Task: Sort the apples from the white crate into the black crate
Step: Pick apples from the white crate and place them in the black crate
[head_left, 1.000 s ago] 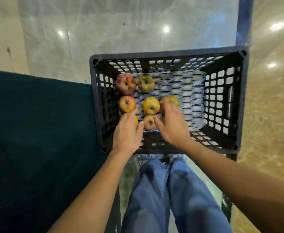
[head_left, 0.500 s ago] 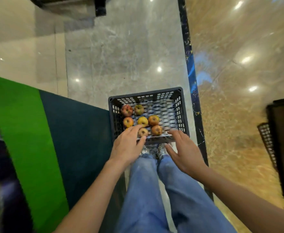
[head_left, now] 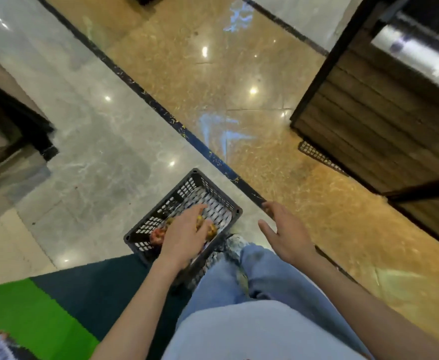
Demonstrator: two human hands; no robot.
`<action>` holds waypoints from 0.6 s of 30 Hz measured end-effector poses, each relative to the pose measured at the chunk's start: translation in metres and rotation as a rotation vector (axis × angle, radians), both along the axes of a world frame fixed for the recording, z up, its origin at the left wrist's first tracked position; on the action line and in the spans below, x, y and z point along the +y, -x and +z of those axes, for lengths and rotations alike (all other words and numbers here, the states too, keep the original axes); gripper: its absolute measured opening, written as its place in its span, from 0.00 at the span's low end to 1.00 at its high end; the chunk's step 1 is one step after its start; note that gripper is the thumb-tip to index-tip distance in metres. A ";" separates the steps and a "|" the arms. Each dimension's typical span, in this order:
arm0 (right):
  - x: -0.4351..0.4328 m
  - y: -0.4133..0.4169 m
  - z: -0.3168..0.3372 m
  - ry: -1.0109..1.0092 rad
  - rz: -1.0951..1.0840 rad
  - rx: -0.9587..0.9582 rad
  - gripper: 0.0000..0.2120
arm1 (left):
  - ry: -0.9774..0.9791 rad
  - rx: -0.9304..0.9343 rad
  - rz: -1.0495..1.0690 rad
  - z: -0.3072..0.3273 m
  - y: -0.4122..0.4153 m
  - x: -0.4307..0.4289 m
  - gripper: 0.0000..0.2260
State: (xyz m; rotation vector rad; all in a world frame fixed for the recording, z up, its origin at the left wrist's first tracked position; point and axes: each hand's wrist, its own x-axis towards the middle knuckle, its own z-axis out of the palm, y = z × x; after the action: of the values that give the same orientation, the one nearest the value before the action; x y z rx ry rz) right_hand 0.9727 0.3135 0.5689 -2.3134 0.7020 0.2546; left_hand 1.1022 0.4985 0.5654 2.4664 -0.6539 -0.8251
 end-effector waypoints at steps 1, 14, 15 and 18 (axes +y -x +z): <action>0.002 0.014 0.002 -0.014 -0.105 0.000 0.19 | 0.009 0.004 -0.066 0.002 0.000 -0.005 0.18; 0.062 0.216 0.004 -0.086 -1.223 -0.045 0.18 | 0.019 0.049 -0.940 0.008 0.106 -0.138 0.19; 0.067 0.231 0.003 -0.100 -1.294 -0.046 0.19 | 0.022 0.059 -0.992 0.008 0.123 -0.149 0.19; 0.081 0.275 -0.001 -0.130 -1.470 -0.055 0.18 | 0.030 0.111 -1.089 0.007 0.175 -0.177 0.19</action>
State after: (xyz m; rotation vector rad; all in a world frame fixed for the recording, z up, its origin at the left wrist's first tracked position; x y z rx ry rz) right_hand 0.6975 0.3946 0.5681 -1.1736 1.9983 -0.4256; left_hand 0.9274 0.3215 0.5723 1.8790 -1.9873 -1.2605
